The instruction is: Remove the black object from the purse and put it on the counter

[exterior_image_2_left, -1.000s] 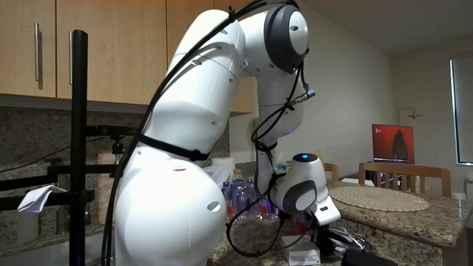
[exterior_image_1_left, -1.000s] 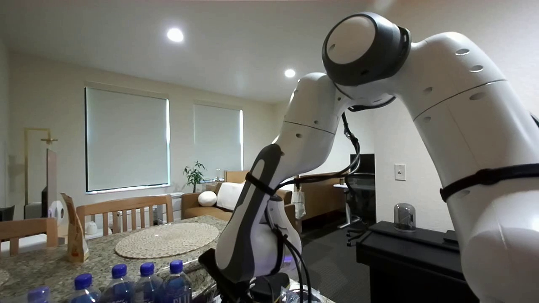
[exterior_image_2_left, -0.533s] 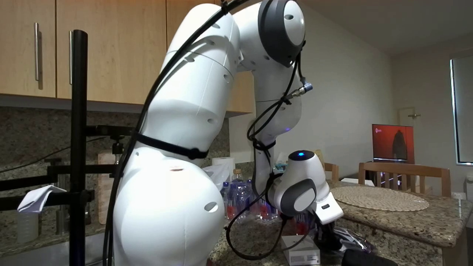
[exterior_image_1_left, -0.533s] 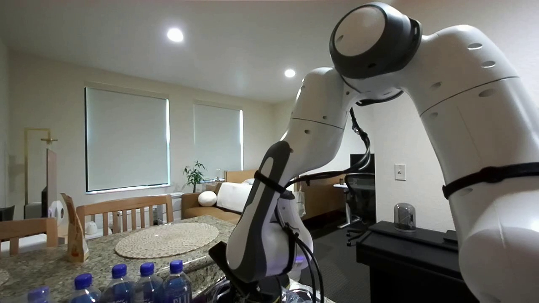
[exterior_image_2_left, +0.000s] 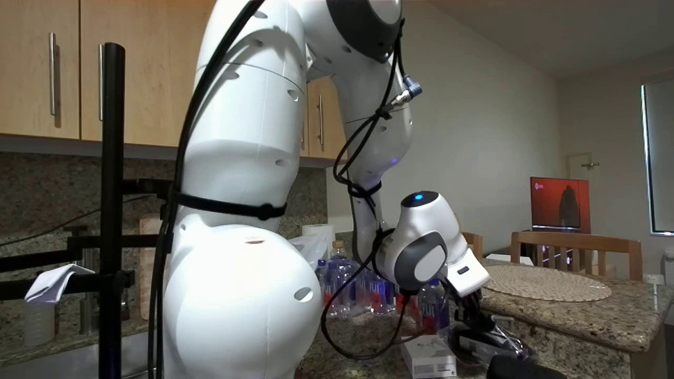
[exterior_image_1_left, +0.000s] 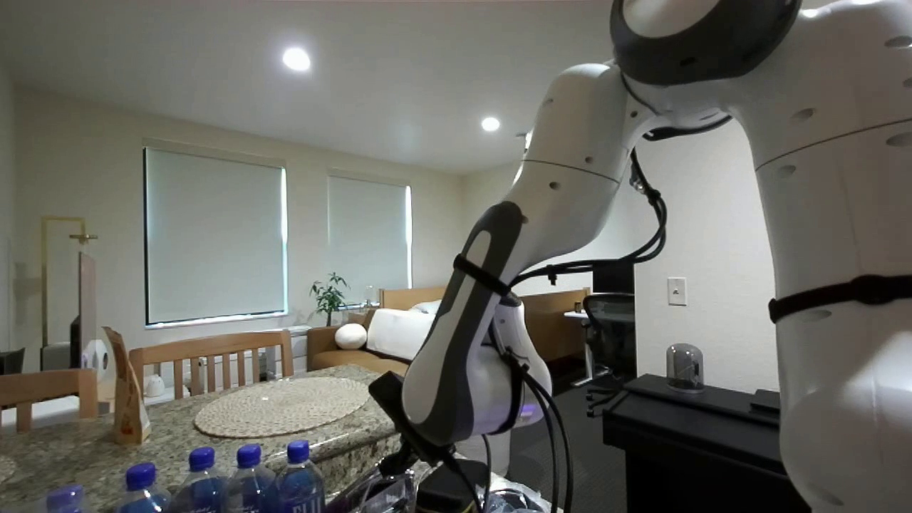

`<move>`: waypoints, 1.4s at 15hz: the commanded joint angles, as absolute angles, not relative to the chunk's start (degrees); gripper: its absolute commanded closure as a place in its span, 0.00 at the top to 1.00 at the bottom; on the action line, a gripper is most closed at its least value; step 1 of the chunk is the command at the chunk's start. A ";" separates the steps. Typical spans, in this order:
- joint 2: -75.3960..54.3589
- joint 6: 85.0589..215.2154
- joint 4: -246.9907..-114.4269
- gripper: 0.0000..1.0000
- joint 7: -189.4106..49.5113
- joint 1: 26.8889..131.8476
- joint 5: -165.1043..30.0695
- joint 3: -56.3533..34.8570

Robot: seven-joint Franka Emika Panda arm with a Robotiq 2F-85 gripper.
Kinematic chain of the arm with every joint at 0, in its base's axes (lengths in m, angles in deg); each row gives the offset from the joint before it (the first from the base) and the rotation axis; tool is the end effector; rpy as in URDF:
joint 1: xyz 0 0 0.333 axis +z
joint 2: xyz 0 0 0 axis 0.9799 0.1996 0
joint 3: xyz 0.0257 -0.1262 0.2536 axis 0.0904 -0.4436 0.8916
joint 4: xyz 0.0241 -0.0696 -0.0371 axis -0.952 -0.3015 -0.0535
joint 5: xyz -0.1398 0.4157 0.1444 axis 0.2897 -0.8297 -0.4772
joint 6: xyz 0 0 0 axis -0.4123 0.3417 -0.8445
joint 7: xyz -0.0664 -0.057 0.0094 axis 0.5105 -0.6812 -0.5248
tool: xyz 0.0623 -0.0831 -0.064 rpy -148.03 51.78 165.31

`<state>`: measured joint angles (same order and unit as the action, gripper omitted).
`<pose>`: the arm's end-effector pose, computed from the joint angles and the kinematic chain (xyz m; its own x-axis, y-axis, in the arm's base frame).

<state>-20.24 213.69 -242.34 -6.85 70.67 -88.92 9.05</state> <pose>0.4811 0.0335 0.1593 0.1437 -0.9849 0.0964 -0.7874 -0.1728 -0.5917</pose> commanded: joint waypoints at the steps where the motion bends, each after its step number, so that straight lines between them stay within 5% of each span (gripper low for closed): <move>1: -30.29 213.60 -245.06 0.08 -9.17 75.58 -90.40 4.22; 14: -26.93 204.51 -239.20 0.08 -26.45 70.71 -98.20 11.81; 21: -26.49 197.01 -238.47 0.08 -26.57 81.26 -95.77 3.09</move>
